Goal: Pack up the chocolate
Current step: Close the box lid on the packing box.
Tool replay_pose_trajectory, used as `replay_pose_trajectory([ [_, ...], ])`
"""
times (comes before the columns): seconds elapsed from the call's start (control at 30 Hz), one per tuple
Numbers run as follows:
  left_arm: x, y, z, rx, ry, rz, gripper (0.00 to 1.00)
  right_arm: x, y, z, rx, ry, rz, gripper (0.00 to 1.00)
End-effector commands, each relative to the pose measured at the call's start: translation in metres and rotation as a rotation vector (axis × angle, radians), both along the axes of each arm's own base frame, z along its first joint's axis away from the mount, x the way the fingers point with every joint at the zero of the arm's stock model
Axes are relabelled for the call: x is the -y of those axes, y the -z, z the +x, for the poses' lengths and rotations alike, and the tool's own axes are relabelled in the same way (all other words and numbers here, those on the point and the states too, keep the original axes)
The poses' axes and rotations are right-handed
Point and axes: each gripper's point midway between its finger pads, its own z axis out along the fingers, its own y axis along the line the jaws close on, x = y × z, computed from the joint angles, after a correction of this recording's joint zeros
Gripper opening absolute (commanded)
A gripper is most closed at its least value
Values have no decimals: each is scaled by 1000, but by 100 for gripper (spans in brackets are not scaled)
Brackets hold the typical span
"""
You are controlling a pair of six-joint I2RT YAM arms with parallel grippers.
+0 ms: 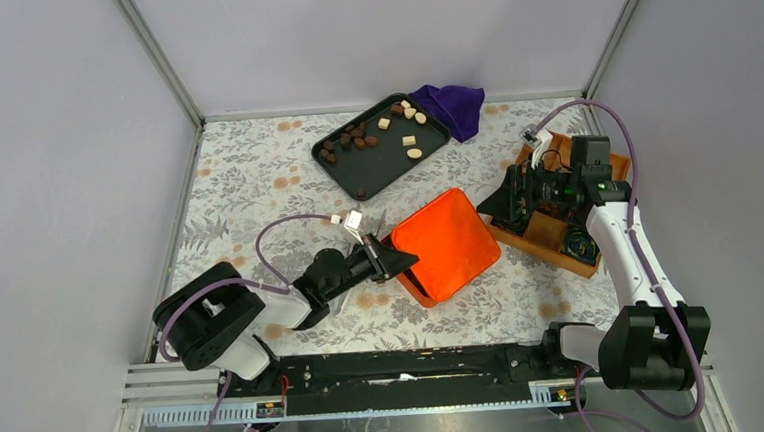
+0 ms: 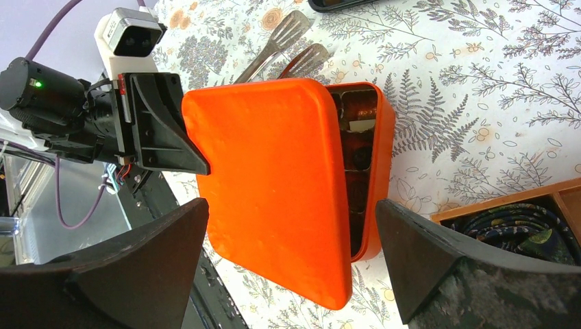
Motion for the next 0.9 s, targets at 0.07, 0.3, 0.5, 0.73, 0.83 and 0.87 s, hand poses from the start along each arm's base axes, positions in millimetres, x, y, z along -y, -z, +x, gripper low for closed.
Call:
replay_pose_trajectory([
  [0.07,1,-11,14,28,-46,15,0,-1,-9,1,41,-3,6,100],
  [0.3,-6,-8,18,16,-91,29,0,-1,-7,2,35,-5,6,100],
  [0.5,-9,-13,21,22,-133,32,0,-2,-6,1,29,-10,10,100],
  [0.73,-3,-12,19,9,-117,51,0,-2,-6,1,26,-10,10,100],
  [0.83,-2,-12,15,7,-97,50,0,-2,-5,1,24,-11,11,100],
  [0.87,-2,-12,15,7,-98,54,0,-2,-5,1,24,-12,11,99],
])
